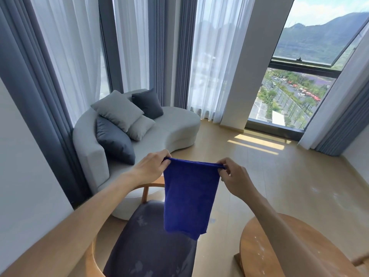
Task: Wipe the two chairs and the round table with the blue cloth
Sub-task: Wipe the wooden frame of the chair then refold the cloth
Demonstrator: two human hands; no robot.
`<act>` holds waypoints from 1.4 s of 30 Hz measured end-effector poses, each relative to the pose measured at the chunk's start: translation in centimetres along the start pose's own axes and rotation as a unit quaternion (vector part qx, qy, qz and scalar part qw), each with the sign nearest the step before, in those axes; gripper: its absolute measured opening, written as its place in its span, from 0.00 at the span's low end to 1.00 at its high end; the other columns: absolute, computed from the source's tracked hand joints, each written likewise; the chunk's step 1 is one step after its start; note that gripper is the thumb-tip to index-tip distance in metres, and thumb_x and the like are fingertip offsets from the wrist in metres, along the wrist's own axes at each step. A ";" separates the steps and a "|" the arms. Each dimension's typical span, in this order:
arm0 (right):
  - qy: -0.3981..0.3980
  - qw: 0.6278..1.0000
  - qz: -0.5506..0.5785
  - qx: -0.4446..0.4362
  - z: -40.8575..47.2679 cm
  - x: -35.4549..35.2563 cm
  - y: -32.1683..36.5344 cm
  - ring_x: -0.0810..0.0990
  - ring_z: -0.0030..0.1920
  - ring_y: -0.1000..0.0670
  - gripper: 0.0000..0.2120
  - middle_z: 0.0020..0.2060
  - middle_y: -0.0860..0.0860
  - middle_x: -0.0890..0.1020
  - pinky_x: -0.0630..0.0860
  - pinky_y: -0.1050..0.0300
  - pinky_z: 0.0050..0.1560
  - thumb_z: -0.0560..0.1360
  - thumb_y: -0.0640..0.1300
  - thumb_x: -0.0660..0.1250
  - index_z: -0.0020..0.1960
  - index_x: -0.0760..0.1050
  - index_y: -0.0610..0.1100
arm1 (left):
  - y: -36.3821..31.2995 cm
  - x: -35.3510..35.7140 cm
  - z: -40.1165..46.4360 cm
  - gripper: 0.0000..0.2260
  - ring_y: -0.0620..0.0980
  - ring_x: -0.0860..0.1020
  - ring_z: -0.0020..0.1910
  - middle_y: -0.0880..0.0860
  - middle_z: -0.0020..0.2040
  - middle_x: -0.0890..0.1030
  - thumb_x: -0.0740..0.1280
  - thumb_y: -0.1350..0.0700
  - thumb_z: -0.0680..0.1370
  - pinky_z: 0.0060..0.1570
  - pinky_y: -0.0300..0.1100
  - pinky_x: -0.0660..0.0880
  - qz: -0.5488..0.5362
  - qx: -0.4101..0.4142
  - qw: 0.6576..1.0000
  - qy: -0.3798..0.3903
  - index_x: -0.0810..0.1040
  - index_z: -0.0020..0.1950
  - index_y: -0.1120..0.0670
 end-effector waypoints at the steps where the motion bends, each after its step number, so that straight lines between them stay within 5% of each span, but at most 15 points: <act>1: 0.002 1.000 0.000 0.000 0.0 0.0 0.0 0.79 0.37 0.55 0.09 0.43 0.53 0.80 0.76 0.66 0.37 0.80 0.36 0.58 0.52 0.71 0.49 | 0.1 0.0 0.0 0.06 0.49 0.77 0.43 0.49 0.43 0.79 0.57 0.56 0.82 0.47 0.46 0.74 -0.002 -0.002 1.000 0.003 0.73 0.51 0.50; 9: 0.023 0.998 0.048 0.040 0.3 0.4 -0.6 0.83 0.36 0.55 0.09 0.45 0.54 0.81 0.79 0.63 0.30 0.82 0.37 0.53 0.55 0.68 0.49 | 0.0 0.4 -0.2 0.08 0.47 0.83 0.36 0.52 0.48 0.80 0.54 0.52 0.83 0.37 0.49 0.82 -0.076 -0.024 0.996 0.026 0.67 0.46 0.41; 15: 0.005 0.999 0.034 0.024 0.4 -0.1 -0.5 0.79 0.39 0.55 0.10 0.41 0.57 0.79 0.74 0.68 0.33 0.82 0.37 0.55 0.52 0.69 0.51 | -0.9 -0.4 0.0 0.07 0.49 0.81 0.34 0.53 0.39 0.80 0.56 0.56 0.83 0.31 0.44 0.80 -0.079 0.010 0.997 -0.010 0.70 0.50 0.45; 20: 0.054 0.996 -0.067 0.023 0.3 0.2 -1.4 0.75 0.51 0.52 0.11 0.44 0.57 0.76 0.72 0.63 0.45 0.77 0.36 0.60 0.51 0.72 0.51 | -3.1 0.2 0.6 0.08 0.49 0.76 0.43 0.50 0.45 0.79 0.57 0.56 0.83 0.45 0.40 0.72 -0.041 0.083 0.996 0.003 0.75 0.53 0.49; 24: 0.109 0.992 -0.049 -0.050 0.5 1.9 2.8 0.71 0.55 0.61 0.24 0.52 0.66 0.74 0.67 0.67 0.53 0.73 0.48 0.65 0.68 0.68 0.52 | -5.7 1.9 1.0 0.08 0.41 0.74 0.46 0.46 0.48 0.77 0.59 0.57 0.82 0.46 0.27 0.66 -0.018 0.135 0.990 0.034 0.77 0.55 0.51; 27: 0.125 0.990 0.008 -0.069 1.0 3.2 6.2 0.76 0.46 0.67 0.20 0.45 0.70 0.74 0.70 0.73 0.43 0.73 0.54 0.68 0.63 0.69 0.55 | -6.9 2.4 1.0 0.06 0.35 0.75 0.40 0.40 0.41 0.78 0.64 0.57 0.79 0.41 0.25 0.68 -0.080 0.135 0.987 0.040 0.71 0.51 0.46; 32: 0.107 0.989 -0.008 -0.100 1.6 2.5 8.0 0.78 0.37 0.60 0.02 0.36 0.60 0.79 0.74 0.64 0.42 0.76 0.47 0.69 0.48 0.78 0.51 | -6.0 1.1 0.3 0.09 0.42 0.79 0.32 0.46 0.37 0.81 0.68 0.54 0.77 0.38 0.34 0.76 -0.162 0.093 0.982 0.021 0.68 0.47 0.43; 36: 0.096 0.988 -0.048 -0.114 1.9 1.4 9.0 0.80 0.40 0.49 0.05 0.38 0.49 0.83 0.78 0.55 0.44 0.75 0.42 0.69 0.48 0.81 0.42 | -4.6 1.6 -0.7 0.06 0.49 0.82 0.37 0.47 0.38 0.82 0.68 0.57 0.77 0.45 0.43 0.79 -0.278 0.045 0.959 0.011 0.73 0.47 0.48; 42: 0.117 0.982 0.004 -0.151 1.3 -1.8 10.2 0.79 0.45 0.57 0.11 0.40 0.62 0.80 0.77 0.67 0.45 0.75 0.35 0.68 0.48 0.79 0.50 | -3.3 4.6 -1.5 0.13 0.43 0.76 0.54 0.45 0.56 0.79 0.66 0.62 0.77 0.57 0.44 0.75 -0.235 0.016 0.968 0.085 0.75 0.58 0.48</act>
Point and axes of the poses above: each hand's wrist, its own z-axis towards the middle knuckle, its own x-axis out of the palm, y = z × x, the point moved 8 cm from there along z, towards the middle knuckle
